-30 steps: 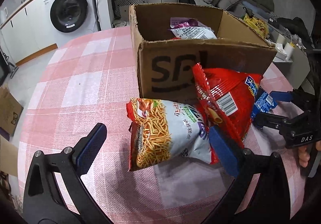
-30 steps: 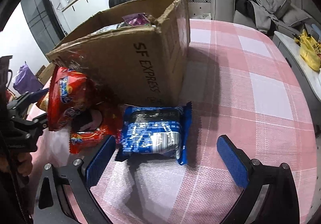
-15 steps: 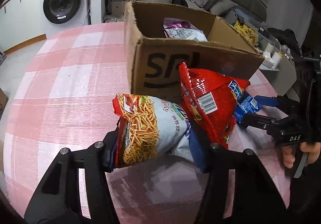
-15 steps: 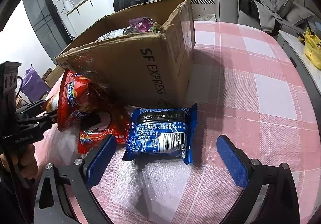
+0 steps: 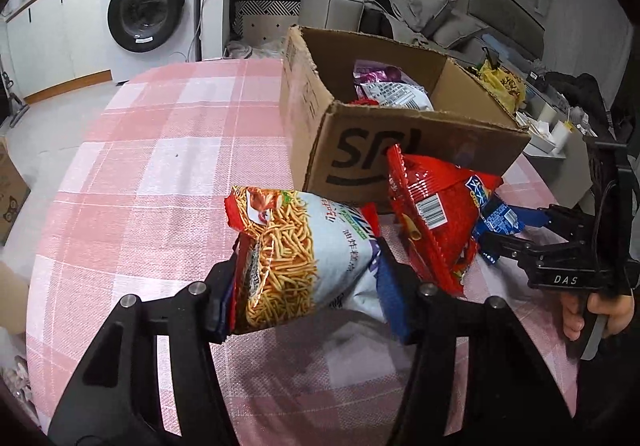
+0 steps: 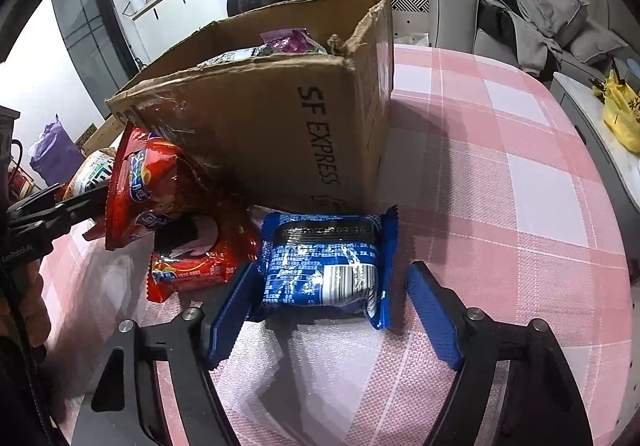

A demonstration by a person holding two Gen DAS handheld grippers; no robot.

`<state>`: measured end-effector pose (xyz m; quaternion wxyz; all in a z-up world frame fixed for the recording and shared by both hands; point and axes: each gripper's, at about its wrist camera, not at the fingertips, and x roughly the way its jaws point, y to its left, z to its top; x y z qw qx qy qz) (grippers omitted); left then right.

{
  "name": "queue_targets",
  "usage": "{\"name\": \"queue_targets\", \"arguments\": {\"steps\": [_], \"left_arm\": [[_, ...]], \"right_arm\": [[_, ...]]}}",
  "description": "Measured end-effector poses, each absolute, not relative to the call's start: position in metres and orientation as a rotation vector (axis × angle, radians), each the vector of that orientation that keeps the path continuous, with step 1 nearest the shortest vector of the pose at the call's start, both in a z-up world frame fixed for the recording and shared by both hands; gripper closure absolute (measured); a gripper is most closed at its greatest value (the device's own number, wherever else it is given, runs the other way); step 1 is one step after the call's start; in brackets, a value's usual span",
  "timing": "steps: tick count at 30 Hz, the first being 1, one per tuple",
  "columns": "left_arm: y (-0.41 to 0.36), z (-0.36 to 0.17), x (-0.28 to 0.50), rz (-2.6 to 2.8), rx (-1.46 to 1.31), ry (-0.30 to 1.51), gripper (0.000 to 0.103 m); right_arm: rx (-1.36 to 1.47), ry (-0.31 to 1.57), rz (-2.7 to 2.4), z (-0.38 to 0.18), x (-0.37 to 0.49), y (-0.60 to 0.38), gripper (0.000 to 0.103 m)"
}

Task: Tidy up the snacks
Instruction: 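Grasp the orange noodle snack bag with the left gripper while the right grasps the blue Oreo pack, then lift the noodle bag and blue Oreo pack with both grippers over the box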

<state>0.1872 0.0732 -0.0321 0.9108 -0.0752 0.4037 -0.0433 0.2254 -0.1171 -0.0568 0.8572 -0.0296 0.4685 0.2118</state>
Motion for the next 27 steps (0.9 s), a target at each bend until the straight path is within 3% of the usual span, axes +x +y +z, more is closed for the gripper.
{"name": "queue_targets", "arguments": {"steps": [6, 9, 27], "left_arm": [[0.077, -0.028, 0.178, -0.081, -0.154, 0.827, 0.048], [0.079, -0.025, 0.175, -0.08, -0.157, 0.821, 0.048], [0.077, 0.021, 0.139, -0.069, -0.149, 0.716, 0.048]], "right_arm": [[-0.059, 0.984, 0.458, -0.053, 0.22, -0.115, 0.051], [-0.032, 0.982, 0.471, -0.05, 0.22, -0.118, 0.057], [0.036, 0.835, 0.566, 0.013, 0.197, -0.131, 0.057]]}}
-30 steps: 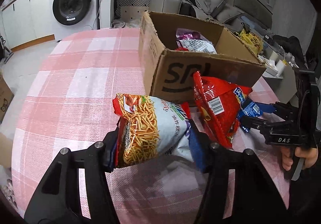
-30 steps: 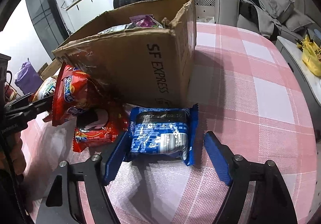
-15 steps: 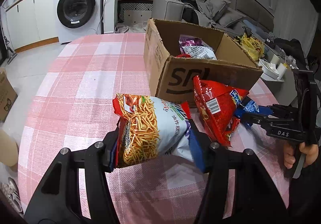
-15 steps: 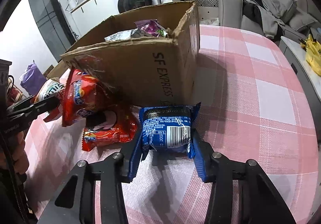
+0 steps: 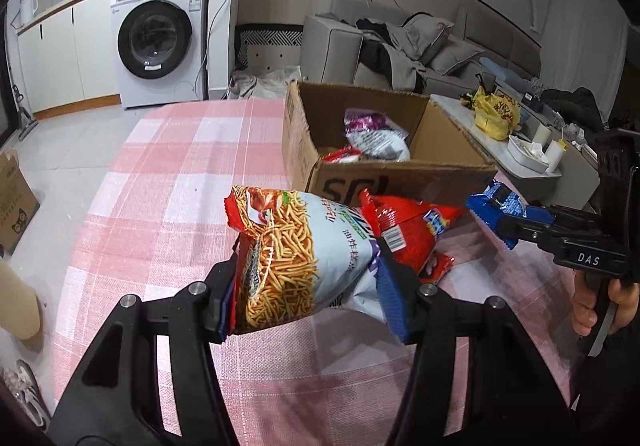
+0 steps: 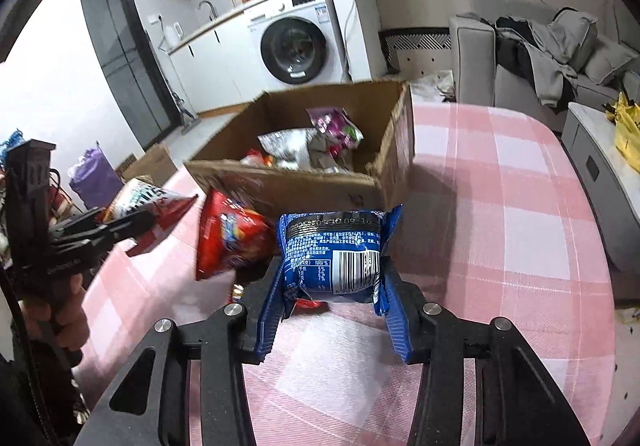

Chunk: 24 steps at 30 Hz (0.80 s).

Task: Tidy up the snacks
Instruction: 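Lift the noodle bag and blue Oreo pack with both grippers over the box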

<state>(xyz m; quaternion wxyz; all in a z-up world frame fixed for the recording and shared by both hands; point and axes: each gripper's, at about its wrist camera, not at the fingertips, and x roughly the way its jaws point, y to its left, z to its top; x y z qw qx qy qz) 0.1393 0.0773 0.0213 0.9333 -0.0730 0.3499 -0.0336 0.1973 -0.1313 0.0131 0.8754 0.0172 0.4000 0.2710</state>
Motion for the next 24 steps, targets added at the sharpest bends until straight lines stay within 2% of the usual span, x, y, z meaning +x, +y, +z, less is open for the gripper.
{"name": "queue_targets", "arguments": {"steps": [11, 24], "left_arm": [[0.069, 0.057, 0.126, -0.088, -0.137, 0.649, 0.048], [0.071, 0.08, 0.136, -0.119, -0.139, 0.618, 0.048]], "right_arm": [[0.066, 0.722, 0.586, 0.046, 0.181, -0.137, 0.057], [0.1, 0.692, 0.571, 0.049, 0.18, -0.142, 0.057]]}}
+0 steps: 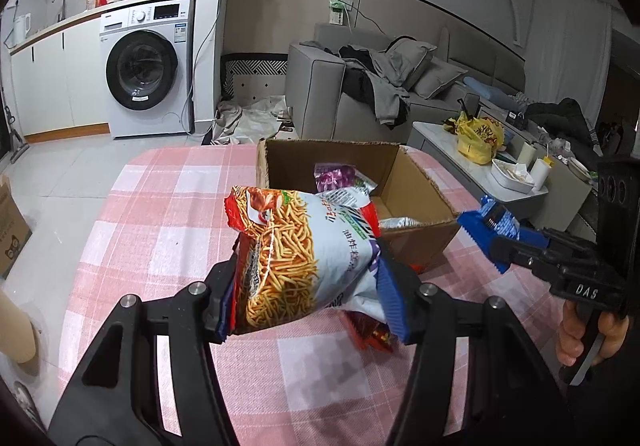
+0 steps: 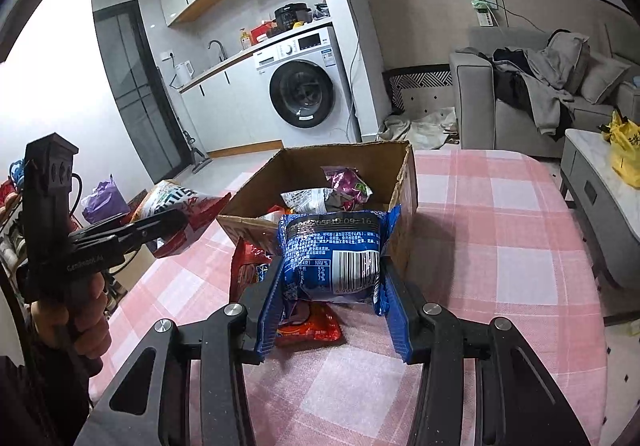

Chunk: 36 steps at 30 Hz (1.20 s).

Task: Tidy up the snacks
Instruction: 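Lift the noodle bag and blue Oreo pack with both grippers over the box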

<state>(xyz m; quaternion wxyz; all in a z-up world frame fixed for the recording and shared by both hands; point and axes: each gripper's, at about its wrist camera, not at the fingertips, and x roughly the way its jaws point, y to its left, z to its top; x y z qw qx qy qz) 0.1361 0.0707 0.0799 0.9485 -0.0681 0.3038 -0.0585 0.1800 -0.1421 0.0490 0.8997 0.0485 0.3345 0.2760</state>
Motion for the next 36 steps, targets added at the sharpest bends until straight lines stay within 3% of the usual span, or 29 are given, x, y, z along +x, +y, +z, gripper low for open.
{"name": "queue_targets", "arguments": {"steps": [36], "left_arm": [[0.057, 0.072, 0.245, -0.147, -0.127, 0.624, 0.048]], "right_arm": [[0.052, 0.734, 0.532, 0.046, 0.245, -0.089, 0.057]]}}
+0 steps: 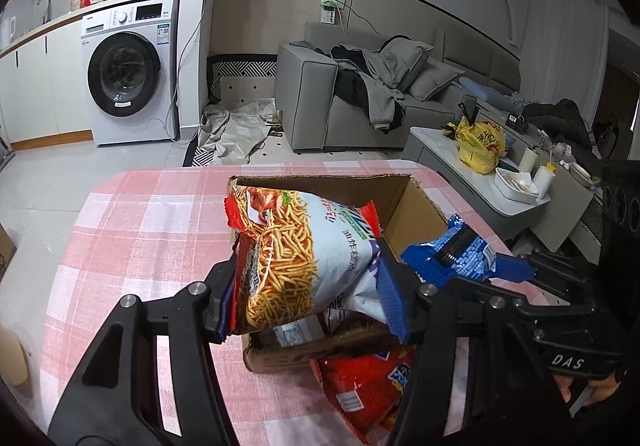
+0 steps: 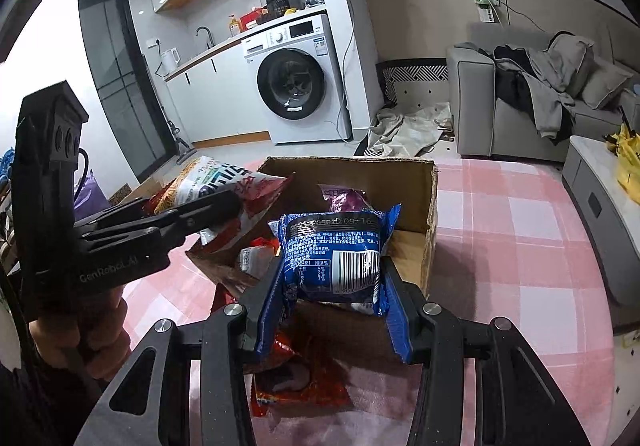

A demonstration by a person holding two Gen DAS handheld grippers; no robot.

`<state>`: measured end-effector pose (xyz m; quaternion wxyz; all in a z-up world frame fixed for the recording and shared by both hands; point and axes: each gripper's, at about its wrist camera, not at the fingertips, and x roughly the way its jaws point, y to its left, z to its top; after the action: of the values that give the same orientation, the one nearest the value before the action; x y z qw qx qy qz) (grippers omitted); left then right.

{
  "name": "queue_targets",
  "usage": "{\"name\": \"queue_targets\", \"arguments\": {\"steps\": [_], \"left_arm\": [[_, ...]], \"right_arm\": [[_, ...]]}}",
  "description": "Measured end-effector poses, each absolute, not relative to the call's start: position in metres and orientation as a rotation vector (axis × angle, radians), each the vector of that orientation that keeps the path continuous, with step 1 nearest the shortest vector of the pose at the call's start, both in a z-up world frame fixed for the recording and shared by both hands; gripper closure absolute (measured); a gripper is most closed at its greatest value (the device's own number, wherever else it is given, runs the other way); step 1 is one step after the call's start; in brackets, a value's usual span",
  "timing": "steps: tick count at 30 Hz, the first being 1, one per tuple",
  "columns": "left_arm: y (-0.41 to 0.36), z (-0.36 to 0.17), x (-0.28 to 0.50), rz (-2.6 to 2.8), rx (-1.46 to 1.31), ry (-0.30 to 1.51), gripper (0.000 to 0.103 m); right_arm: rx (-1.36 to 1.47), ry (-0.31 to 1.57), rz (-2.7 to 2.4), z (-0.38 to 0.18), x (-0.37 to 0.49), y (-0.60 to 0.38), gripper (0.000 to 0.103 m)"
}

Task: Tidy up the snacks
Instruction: 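Lift the noodle bag and blue Oreo pack with both grippers over the box, then open both grippers to drop the noodle bag and Oreo pack into the box, then move both grippers back toward the red chip bags on the table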

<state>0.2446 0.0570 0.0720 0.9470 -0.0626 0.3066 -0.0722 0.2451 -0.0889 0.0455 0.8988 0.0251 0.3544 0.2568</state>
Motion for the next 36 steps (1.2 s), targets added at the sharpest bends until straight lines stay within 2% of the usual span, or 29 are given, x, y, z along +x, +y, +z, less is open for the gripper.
{"name": "queue_targets", "arguments": {"steps": [20, 22, 23, 24, 25, 28, 30, 36], "left_arm": [[0.018, 0.047, 0.309, -0.173, -0.081, 0.686, 0.048], [0.016, 0.047, 0.309, -0.188, -0.088, 0.693, 0.044], [0.016, 0.048, 0.308, -0.199, -0.092, 0.692, 0.037], [0.017, 0.049, 0.305, -0.199, -0.091, 0.685, 0.032], [0.017, 0.051, 0.302, -0.192, -0.086, 0.676, 0.022], [0.017, 0.057, 0.289, -0.18, -0.059, 0.651, 0.016], [0.02, 0.06, 0.279, -0.16, -0.067, 0.651, 0.002], [0.036, 0.068, 0.239, -0.104, -0.092, 0.614, 0.001]], "right_arm": [[-0.003, 0.733, 0.512, 0.042, 0.258, -0.083, 0.057], [-0.003, 0.708, 0.521, 0.046, 0.253, -0.085, 0.052], [-0.006, 0.69, 0.522, 0.049, 0.249, -0.086, 0.046], [-0.007, 0.682, 0.517, 0.051, 0.247, -0.088, 0.036], [-0.006, 0.674, 0.51, 0.053, 0.244, -0.091, 0.03], [0.004, 0.641, 0.499, 0.06, 0.234, -0.1, 0.017], [0.013, 0.614, 0.501, 0.064, 0.225, -0.107, 0.003], [0.039, 0.623, 0.484, 0.063, 0.208, -0.123, 0.001]]}}
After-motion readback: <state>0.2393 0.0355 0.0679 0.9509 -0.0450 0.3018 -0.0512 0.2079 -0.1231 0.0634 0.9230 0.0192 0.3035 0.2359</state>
